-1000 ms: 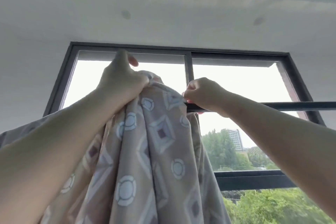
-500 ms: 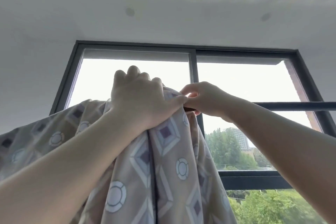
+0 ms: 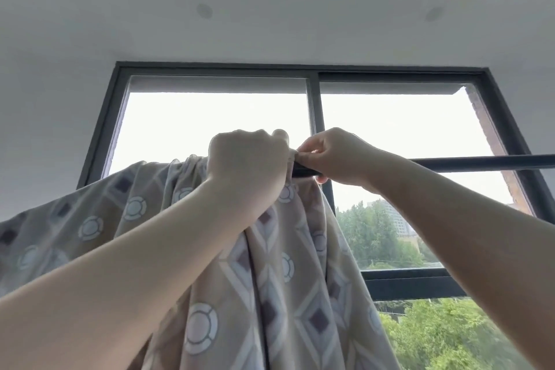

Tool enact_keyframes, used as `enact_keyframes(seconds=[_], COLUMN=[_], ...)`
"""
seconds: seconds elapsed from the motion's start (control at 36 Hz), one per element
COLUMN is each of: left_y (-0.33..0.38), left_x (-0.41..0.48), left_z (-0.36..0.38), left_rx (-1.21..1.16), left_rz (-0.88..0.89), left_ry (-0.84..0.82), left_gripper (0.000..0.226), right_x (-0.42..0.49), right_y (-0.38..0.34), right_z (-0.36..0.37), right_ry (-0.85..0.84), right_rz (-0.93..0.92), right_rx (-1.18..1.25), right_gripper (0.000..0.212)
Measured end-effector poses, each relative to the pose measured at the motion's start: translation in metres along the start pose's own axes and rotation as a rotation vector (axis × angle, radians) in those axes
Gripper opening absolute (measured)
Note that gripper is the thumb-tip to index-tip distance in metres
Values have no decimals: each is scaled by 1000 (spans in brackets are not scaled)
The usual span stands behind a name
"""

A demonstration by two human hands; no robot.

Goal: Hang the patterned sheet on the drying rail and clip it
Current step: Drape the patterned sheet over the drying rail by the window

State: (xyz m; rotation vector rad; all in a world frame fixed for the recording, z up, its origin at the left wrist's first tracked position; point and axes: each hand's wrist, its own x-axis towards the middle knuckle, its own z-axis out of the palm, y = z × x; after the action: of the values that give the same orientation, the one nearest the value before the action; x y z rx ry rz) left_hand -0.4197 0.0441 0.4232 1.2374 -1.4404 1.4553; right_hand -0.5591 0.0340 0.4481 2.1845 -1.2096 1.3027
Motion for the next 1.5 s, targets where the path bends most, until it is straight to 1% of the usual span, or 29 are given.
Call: enact_keyframes(seconds=[0.08, 0.17, 0.25, 0.33, 0.42, 0.47, 0.58, 0.69, 0.83, 0.92, 0.97, 1.06, 1.08, 1.17, 1.22, 1.31, 1.33, 1.36, 1.39, 1.42, 1.44, 1.5], left_y=[-8, -19, -30, -38, -43, -47, -53, -64, -88, -104, -111, -116, -116, -111, -106, -97, -95, -92, -90, -88, -85, -82], left_x=[3, 7, 10, 10, 8, 8, 12, 16, 10, 1, -5, -9, -8, -4, 0, 4, 5, 5, 5, 6, 7, 9], left_z=[-2, -2, -4, -6, -7, -6, -6, -4, 7, 16, 25, 37, 40, 53, 58, 61, 60, 59, 58, 57, 54, 50], left_rx=[-44, -110, -224, -349, -431, -486, -636, -860, -1323, -1489, -1480, -1485, -1495, -1498, -1525, -1584, -1579, -1568, -1558, -1553, -1537, -1432], left_rz=[23, 25, 22, 17, -14, -42, -90, -216, -441, -585, -618, -640, -641, -626, -631, -704, -722, -725, -712, -700, -687, -644], left_ry=[27, 41, 25, -14, -13, -9, -16, -36, -111, -142, -166, -172, -170, -162, -187, -233, -238, -237, -236, -229, -213, -147], left_gripper=[15, 14, 14, 23, 34, 34, 33, 32, 29, 25, 24, 24, 23, 25, 24, 28, 27, 25, 24, 22, 21, 21], right_x=[-2, -5, -7, -2, 6, 11, 20, 32, 50, 63, 66, 62, 59, 46, 34, 17, 13, 10, 9, 7, 7, 7], right_y=[-5, -11, -20, -26, -30, -30, -28, -34, -50, -64, -69, -67, -65, -52, -43, -31, -29, -28, -27, -29, -30, -33], right_z=[3, 5, 2, 2, 11, 18, 23, 24, 27, 42, 51, 53, 51, 45, 43, 40, 39, 39, 39, 41, 43, 48], right_ry=[18, 24, -26, -43, 57, 143, 247, 300, 366, 358, 330, 249, 217, 124, 49, -177, -216, -202, -139, -51, 43, 185], right_rz=[-10, -24, -35, -33, -20, -21, -78, -132, -248, -291, -295, -262, -237, -156, -158, -201, -208, -212, -217, -212, -199, -189], right_rx=[-58, -141, -93, -73, -142, -220, -308, -260, -176, -173, -120, 2, 39, 215, 297, 266, 235, 231, 263, 314, 348, 314], right_gripper=[31, 32, 32, 31, 22, 18, 24, 25, 11, 12, 14, 28, 28, 13, 17, 24, 29, 29, 21, 11, 7, 16])
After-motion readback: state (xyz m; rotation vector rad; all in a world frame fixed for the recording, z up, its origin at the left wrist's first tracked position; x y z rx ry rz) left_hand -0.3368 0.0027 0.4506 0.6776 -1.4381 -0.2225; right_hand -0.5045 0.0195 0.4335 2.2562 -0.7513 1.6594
